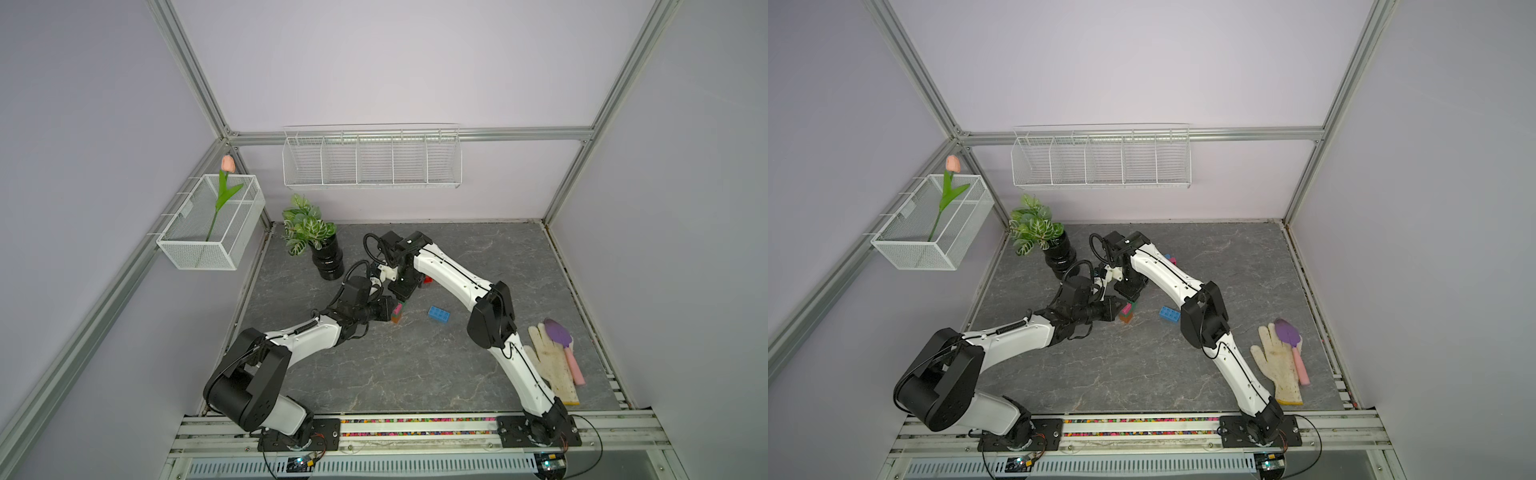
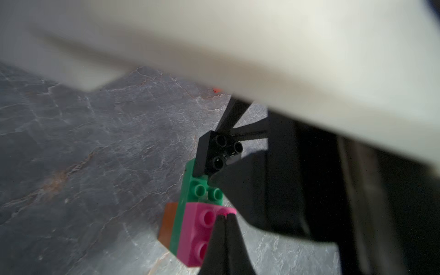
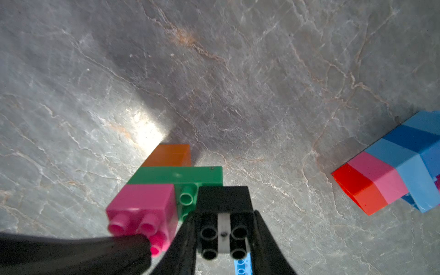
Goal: Assemble the letter p with lego
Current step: Assemble the lego brick with the lego brick.
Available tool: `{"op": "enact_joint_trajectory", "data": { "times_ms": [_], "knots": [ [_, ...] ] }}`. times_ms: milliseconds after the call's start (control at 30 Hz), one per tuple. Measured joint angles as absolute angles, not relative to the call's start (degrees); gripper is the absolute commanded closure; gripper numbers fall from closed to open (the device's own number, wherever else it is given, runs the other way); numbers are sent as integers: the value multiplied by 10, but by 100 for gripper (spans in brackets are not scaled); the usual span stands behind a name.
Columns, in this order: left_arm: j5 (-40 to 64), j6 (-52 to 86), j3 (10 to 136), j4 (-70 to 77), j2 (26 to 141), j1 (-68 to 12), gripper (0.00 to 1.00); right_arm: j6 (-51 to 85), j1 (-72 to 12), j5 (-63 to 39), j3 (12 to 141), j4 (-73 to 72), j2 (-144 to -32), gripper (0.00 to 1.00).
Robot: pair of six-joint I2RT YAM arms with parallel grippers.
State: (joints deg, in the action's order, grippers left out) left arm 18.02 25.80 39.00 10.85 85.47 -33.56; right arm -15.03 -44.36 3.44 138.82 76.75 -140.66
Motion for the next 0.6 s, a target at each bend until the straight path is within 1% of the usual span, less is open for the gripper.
{"op": "enact_joint_trajectory", "data": {
  "times_ms": [600],
  "knots": [
    [180,258,378,133,855,-335,100,-148,-443,33,1388,768,-1407,82]
  ]
}}
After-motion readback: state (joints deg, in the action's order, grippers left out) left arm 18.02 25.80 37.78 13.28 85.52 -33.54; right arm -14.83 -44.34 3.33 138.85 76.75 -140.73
